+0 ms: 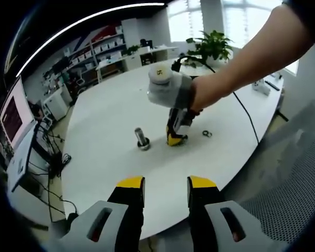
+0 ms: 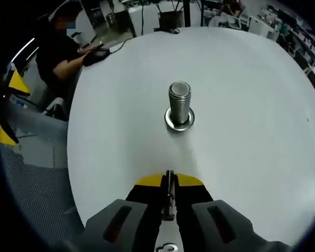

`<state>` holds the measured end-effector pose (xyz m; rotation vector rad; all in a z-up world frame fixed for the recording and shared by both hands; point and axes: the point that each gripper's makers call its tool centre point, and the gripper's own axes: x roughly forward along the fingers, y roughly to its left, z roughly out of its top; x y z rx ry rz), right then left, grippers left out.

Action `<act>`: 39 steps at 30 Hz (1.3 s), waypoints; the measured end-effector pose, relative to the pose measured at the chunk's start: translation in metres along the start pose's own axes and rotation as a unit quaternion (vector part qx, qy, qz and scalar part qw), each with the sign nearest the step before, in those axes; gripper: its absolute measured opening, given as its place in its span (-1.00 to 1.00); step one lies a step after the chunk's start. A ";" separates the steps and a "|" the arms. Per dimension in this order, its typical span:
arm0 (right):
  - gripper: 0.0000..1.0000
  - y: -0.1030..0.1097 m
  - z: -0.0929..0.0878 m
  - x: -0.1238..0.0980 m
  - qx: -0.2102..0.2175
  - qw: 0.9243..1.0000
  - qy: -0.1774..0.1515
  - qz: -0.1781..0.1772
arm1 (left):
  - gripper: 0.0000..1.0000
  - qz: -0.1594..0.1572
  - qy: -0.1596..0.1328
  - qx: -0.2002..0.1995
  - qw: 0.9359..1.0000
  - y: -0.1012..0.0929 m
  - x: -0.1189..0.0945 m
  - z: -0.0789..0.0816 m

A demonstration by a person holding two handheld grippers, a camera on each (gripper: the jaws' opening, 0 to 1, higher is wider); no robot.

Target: Place the washer onto the threaded stud by aligning its center hole with the stud, sliding it down to the base, and recovering from edge contact or off-axis alignment until the washer reaches the visible bottom stop.

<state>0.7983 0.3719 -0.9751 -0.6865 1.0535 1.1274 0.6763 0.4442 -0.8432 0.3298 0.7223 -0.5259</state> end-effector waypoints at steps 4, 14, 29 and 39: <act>-0.77 0.002 0.004 0.003 -0.030 1.000 0.002 -0.005 | -0.40 -0.001 0.002 0.001 1.000 0.000 0.000 -0.001; -0.83 0.000 0.002 -0.001 -0.039 0.999 0.015 -0.013 | -0.41 0.001 0.005 0.002 1.000 0.000 0.000 -0.002; -0.83 -0.033 -0.008 -0.048 -0.001 0.998 -0.054 -0.040 | -0.41 -0.002 0.007 0.006 1.000 -0.002 0.001 -0.002; -0.84 -0.050 -0.019 -0.076 0.016 0.994 -0.089 -0.065 | -0.41 -0.004 0.009 0.009 1.000 -0.003 0.001 -0.003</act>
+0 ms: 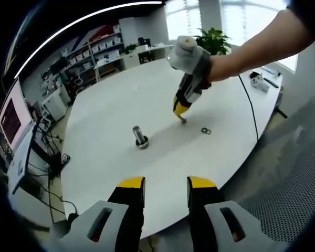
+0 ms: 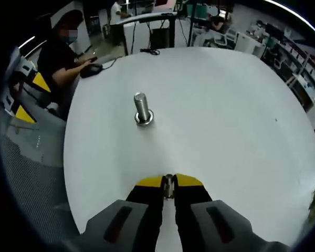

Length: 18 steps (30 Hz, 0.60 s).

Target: Place the washer onto the threaded stud by aligning its center hole with the stud, sliding it down to the base, and recovering from edge contact or off-axis alignment until the washer reaches the visible bottom stop.

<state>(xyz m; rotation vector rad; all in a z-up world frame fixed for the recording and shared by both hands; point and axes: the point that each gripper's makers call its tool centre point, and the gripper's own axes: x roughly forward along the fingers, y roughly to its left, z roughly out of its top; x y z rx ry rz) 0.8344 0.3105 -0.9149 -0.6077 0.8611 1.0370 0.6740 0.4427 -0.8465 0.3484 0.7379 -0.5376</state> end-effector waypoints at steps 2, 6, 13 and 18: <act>-0.84 -0.003 -0.004 -0.003 0.003 1.000 -0.001 -0.003 | -0.41 0.000 0.002 0.001 1.000 0.000 0.000 -0.001; -0.84 -0.008 -0.012 -0.007 0.007 1.000 -0.002 -0.006 | -0.41 0.000 0.002 0.001 1.000 0.000 0.000 -0.001; -0.83 -0.011 -0.023 -0.010 0.000 1.000 0.009 -0.007 | -0.41 -0.001 0.006 0.004 1.000 -0.001 0.001 -0.002; -0.83 -0.013 -0.025 -0.010 0.013 1.000 0.008 -0.002 | -0.41 0.000 0.004 0.005 1.000 0.000 0.000 -0.001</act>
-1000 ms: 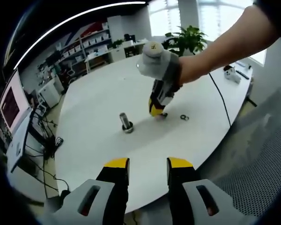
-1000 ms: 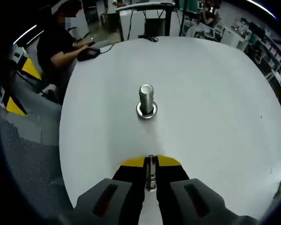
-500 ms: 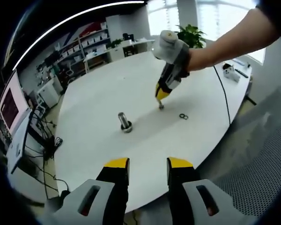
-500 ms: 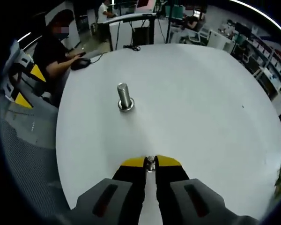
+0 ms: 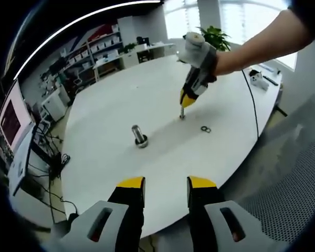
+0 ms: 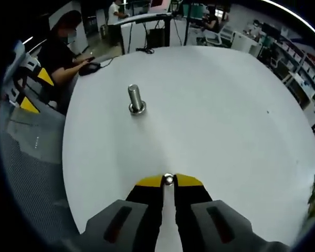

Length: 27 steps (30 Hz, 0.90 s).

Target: Place the washer onto the threaded stud by aligning its center hole with the stud, sliding it down to the base, and recovering from edge contact or off-axis alignment until the washer reaches the visible bottom stop.

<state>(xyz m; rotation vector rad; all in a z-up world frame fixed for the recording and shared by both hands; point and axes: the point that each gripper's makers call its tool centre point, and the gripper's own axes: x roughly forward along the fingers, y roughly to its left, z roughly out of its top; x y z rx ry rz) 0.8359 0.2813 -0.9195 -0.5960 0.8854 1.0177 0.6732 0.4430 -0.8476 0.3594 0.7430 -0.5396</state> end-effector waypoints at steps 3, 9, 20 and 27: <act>-0.83 -0.001 0.002 0.002 0.003 1.000 0.000 0.002 | -0.41 -0.002 -0.002 0.000 1.000 -0.001 0.000 0.001; -0.81 0.000 0.003 0.004 -0.004 1.000 0.007 0.007 | -0.41 0.000 -0.001 -0.002 1.000 0.000 0.000 0.000; -0.76 0.001 0.005 0.001 -0.010 1.000 0.005 -0.001 | -0.41 -0.001 -0.002 0.001 1.000 0.000 0.000 0.001; -0.71 0.002 -0.006 -0.009 -0.008 1.000 0.005 -0.014 | -0.41 -0.002 -0.003 0.003 1.000 -0.001 0.000 0.002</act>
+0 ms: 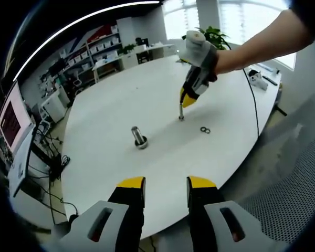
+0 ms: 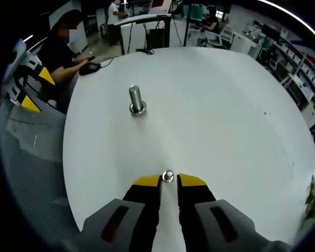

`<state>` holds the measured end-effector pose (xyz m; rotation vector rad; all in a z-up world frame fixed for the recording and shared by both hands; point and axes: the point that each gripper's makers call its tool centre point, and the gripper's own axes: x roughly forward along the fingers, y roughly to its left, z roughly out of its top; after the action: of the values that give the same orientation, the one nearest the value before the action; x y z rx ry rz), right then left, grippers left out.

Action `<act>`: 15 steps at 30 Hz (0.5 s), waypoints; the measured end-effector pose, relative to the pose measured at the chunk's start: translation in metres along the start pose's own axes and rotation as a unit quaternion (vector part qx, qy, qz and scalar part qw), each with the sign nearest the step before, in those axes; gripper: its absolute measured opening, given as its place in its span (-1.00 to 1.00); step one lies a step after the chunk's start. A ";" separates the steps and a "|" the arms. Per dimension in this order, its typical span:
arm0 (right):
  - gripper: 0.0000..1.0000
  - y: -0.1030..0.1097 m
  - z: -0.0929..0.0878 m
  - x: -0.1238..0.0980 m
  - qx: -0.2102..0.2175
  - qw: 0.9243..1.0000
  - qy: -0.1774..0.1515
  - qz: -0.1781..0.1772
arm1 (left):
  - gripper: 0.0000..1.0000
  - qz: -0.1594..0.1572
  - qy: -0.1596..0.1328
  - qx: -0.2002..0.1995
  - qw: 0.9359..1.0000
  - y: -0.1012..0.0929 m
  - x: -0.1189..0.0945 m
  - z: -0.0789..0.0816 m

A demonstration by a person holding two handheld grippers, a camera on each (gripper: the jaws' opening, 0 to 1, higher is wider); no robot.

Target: Place the washer onto the threaded stud by aligning its center hole with the stud, sliding it down to the base, and recovering from edge contact or off-axis alignment until the washer reaches the visible bottom stop.

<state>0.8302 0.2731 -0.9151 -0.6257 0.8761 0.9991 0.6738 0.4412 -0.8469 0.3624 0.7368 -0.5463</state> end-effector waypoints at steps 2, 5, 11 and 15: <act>-0.69 0.000 -0.007 -0.001 0.005 1.000 0.003 -0.004 | -0.41 -0.001 0.000 0.000 1.000 0.000 0.000 0.000; -0.68 0.005 -0.019 -0.001 0.010 1.000 0.012 0.000 | -0.41 -0.002 -0.003 0.001 1.000 -0.001 -0.001 0.002; -0.66 0.020 -0.037 -0.002 0.022 0.999 0.031 0.014 | -0.41 -0.001 -0.008 0.000 1.000 0.000 -0.001 0.003; -0.63 0.032 -0.048 0.004 0.029 0.998 0.048 0.029 | -0.41 -0.001 -0.009 0.001 1.000 0.000 -0.002 0.004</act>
<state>0.7860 0.2504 -0.9456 -0.6056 1.0104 0.9982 0.6746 0.4399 -0.8432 0.3584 0.7184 -0.5515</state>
